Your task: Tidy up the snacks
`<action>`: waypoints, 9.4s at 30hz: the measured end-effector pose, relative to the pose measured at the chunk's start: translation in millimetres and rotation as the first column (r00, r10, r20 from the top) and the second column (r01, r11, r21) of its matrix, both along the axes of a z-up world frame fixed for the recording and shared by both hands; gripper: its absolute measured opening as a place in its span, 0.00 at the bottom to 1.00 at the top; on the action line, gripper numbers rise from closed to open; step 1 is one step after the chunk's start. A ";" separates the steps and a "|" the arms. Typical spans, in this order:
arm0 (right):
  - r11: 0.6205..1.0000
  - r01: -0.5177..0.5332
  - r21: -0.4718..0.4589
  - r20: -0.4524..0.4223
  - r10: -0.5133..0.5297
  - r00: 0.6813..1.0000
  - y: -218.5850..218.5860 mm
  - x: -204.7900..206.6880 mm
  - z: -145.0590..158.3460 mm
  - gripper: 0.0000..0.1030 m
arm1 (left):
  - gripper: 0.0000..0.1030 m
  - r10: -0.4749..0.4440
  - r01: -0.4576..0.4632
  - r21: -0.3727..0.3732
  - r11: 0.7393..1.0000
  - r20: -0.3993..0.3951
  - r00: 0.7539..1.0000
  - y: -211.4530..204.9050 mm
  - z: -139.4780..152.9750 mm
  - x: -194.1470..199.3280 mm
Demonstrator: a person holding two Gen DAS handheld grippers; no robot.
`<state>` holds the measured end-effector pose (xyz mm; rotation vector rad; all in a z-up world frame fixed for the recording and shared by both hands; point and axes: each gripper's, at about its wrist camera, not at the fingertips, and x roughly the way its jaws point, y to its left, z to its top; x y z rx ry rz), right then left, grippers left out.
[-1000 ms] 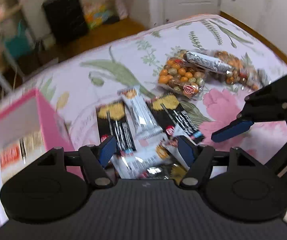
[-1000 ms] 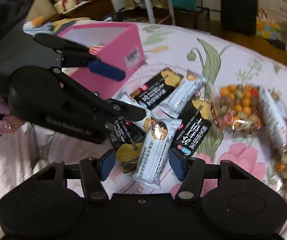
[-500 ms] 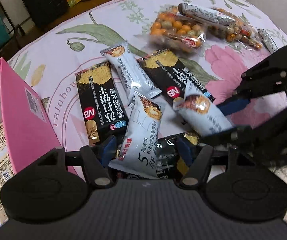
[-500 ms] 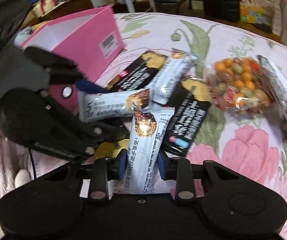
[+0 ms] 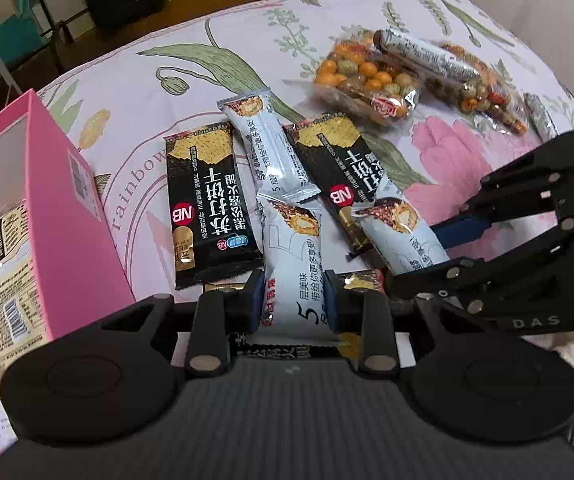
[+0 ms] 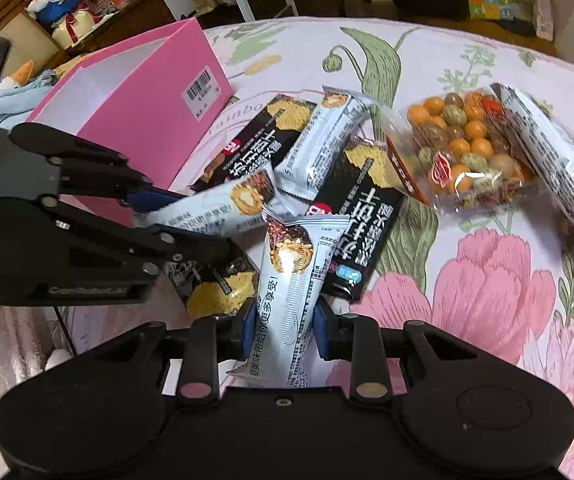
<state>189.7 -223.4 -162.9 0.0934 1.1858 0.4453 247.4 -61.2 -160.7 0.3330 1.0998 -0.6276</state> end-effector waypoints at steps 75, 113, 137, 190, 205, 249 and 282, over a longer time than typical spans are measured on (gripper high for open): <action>0.985 -0.154 -0.079 0.131 0.164 0.978 220.8 126.2 73.2 0.32 | 0.28 0.634 -0.630 -0.329 0.704 -0.110 0.766 257.6 47.8 66.1; 0.968 -0.240 -0.073 0.330 0.251 0.910 37.3 -37.9 163.9 0.51 | 0.62 0.293 -0.272 -0.149 0.951 0.142 0.946 98.9 158.0 -73.6; 0.823 -0.504 -0.262 0.323 0.567 0.758 63.7 -21.4 23.4 0.69 | 0.55 0.614 -0.652 -0.234 0.722 -0.219 0.759 72.7 1.0 -48.4; 0.969 -0.200 -0.143 0.077 0.212 0.974 79.4 -64.9 20.8 0.52 | 0.38 0.510 -0.586 -0.212 0.782 -0.323 0.797 59.2 -6.4 -89.7; 0.959 -0.191 -0.208 0.254 0.242 0.937 104.1 -104.4 104.3 0.52 | 0.38 0.476 -0.530 -0.356 0.770 -0.235 0.848 88.3 76.6 -140.8; 0.953 -0.302 0.019 0.233 0.290 0.928 241.2 56.1 89.0 0.68 | 0.53 0.717 -0.709 -0.230 0.666 -0.066 0.694 262.0 69.7 11.8; 0.999 -0.022 0.029 0.230 0.014 0.973 -6.6 -18.6 181.5 0.68 | 0.53 0.292 -0.279 -0.192 0.941 0.040 0.956 76.8 178.6 -69.8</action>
